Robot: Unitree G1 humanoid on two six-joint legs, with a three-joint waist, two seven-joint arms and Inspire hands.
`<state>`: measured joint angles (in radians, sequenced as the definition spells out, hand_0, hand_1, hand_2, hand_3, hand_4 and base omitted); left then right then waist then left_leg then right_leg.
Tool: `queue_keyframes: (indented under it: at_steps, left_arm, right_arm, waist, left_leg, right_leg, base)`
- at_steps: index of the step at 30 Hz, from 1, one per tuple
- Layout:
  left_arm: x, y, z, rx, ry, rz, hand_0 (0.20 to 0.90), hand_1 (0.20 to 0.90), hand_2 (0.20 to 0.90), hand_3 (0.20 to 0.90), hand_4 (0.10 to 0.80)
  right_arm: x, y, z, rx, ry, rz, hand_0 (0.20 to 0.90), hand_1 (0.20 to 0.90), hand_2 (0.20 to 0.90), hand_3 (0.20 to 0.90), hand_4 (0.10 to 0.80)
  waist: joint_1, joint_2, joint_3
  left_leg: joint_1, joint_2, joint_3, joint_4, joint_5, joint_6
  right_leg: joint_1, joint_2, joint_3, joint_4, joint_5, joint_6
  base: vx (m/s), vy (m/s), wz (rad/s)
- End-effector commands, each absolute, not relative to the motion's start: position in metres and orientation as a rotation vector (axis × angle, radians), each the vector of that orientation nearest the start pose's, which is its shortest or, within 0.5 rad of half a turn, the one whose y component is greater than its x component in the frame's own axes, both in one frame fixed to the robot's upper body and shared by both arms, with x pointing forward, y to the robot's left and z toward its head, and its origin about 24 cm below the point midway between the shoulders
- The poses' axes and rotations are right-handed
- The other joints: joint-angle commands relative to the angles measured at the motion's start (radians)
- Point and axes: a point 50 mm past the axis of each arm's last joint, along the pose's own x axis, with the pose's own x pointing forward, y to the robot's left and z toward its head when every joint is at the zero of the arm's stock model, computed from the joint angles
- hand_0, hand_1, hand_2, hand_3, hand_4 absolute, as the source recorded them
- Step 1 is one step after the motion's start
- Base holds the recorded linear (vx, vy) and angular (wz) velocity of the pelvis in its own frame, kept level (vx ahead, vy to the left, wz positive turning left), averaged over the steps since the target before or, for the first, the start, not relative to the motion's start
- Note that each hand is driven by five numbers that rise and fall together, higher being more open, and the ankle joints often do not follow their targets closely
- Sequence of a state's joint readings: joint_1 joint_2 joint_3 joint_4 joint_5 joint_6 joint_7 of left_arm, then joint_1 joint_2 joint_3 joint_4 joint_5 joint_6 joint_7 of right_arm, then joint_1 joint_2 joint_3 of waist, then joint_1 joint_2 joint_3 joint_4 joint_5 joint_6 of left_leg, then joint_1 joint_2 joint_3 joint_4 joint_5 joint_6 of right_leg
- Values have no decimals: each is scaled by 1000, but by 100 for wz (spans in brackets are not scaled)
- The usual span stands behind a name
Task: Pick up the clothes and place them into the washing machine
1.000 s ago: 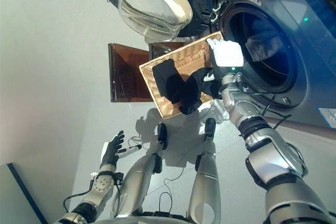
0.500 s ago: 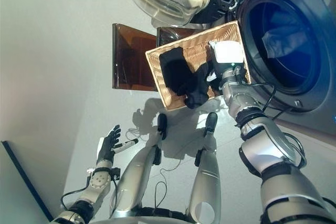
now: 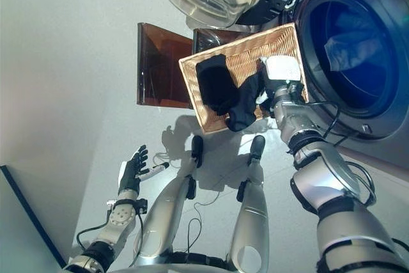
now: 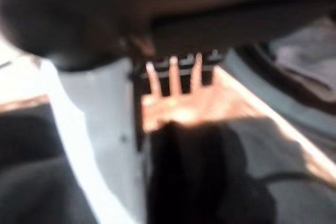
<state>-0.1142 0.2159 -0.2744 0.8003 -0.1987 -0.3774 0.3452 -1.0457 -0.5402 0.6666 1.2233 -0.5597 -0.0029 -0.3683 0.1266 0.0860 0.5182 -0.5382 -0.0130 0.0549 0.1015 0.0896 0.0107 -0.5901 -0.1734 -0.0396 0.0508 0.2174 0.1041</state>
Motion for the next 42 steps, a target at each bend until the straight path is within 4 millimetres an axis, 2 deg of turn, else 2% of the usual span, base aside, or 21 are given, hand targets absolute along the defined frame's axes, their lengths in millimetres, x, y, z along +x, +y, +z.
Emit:
queue_keyframes:
  at_steps: [1, 5, 10, 18, 25, 42]
  left_arm:
    - [230, 217, -48, 186, 197, 279, 900, 900, 900, 900, 800]
    - [232, 220, -39, 176, 158, 279, 900, 900, 900, 900, 800]
    - [233, 222, -35, 166, 139, 279, 900, 900, 900, 900, 800]
    - [234, 224, -26, 154, 99, 272, 900, 900, 900, 900, 800]
    - [234, 223, -15, 145, 45, 243, 900, 900, 900, 900, 800]
    - [240, 218, -3, 148, -5, 221, 900, 900, 900, 900, 800]
  right_arm:
    - [412, -242, 197, -1589, -137, -309, 900, 900, 900, 900, 800]
    - [409, -256, 195, -1595, -82, -331, 900, 900, 900, 900, 800]
    - [406, -265, 194, -1595, -54, -344, 900, 900, 900, 900, 800]
    - [407, -261, 191, -1541, -60, -340, 900, 900, 900, 900, 800]
    - [410, -257, 204, -1513, -83, -369, 900, 900, 900, 900, 800]
    - [411, -262, 230, -1560, -103, -414, 900, 900, 900, 900, 800]
  waist:
    - [23, 50, -7]
    - [26, 59, 2]
    - [28, 64, 2]
    - [29, 68, 2]
    - [41, 85, 2]
    - [66, 121, 2]
  left_leg:
    - [-35, 11, -5, -74, 88, -69]
    - [-41, 9, -5, -79, 93, -70]
    - [-53, 7, -5, -80, 96, -70]
    - [-94, 7, -7, -75, 100, -69]
    - [-148, 4, -12, -72, 109, -71]
    - [-221, -10, -29, -93, 133, -73]
  right_leg:
    - [-43, 38, 16, 150, -126, -16]
    - [-51, 37, 15, 149, -122, -16]
    - [-65, 37, 14, 151, -119, -15]
    - [-103, 39, 16, 152, -113, -16]
    - [-153, 39, 10, 157, -107, -16]
    - [-237, 25, 7, 177, -104, -9]
  base:
    - [0, 0, 0]
    - [0, 0, 0]
    - [0, 0, 0]
    - [-2, 1, 0]
    - [-13, -7, 5]
    - [-5, 1, 5]
